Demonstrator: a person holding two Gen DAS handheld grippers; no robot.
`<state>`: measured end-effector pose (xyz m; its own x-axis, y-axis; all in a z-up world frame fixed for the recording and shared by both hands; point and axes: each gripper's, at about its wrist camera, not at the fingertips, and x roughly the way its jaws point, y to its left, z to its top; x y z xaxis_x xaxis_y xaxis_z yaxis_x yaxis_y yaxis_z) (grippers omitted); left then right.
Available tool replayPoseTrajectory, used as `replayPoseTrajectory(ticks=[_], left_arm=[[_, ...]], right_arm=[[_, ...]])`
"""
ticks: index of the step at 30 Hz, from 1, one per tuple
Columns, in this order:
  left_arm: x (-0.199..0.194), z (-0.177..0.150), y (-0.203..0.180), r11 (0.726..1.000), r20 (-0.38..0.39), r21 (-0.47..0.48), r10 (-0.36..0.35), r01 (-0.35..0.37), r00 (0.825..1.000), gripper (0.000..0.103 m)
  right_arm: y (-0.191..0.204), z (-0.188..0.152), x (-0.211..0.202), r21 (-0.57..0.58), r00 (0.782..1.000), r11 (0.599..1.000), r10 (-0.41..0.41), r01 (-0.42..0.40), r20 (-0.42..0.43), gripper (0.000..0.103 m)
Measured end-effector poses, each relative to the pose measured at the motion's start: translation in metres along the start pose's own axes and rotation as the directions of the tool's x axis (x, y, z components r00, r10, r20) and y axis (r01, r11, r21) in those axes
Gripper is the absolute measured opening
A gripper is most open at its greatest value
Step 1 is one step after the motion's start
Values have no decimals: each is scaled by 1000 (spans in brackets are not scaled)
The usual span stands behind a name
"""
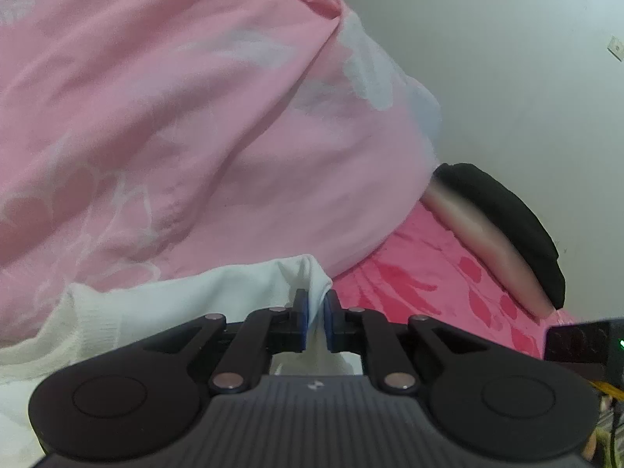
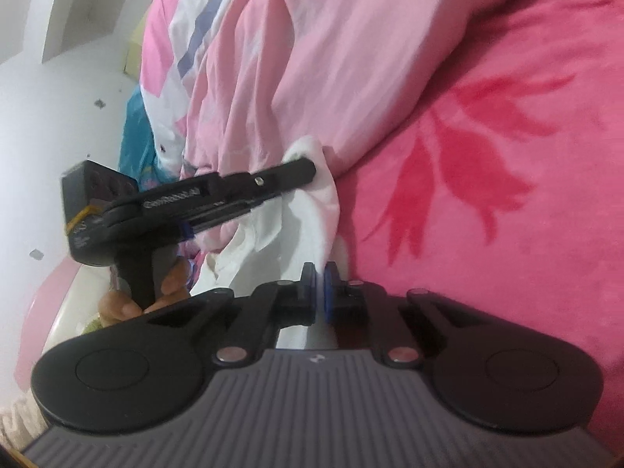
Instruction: Fold clothes
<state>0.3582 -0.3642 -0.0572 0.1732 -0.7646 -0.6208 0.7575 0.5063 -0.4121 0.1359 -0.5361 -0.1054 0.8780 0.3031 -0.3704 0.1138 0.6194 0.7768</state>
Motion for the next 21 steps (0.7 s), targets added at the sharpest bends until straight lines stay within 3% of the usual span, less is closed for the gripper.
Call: replayPoseTrajectory(ticks=[8, 19, 21], left_arm=[[6, 2, 10, 996, 42, -83, -11, 14, 999, 16], [-26, 16, -12, 990, 171, -41, 142, -137, 975, 19], [-31, 13, -24, 987, 163, 30, 153, -160, 975, 23]], right_arm=[[-11, -7, -5, 41, 1000, 999, 3, -3, 15, 2], [-15, -9, -10, 57, 1000, 998, 2, -4, 24, 2], [-16, -9, -12, 58, 1000, 998, 2, -3, 29, 2]])
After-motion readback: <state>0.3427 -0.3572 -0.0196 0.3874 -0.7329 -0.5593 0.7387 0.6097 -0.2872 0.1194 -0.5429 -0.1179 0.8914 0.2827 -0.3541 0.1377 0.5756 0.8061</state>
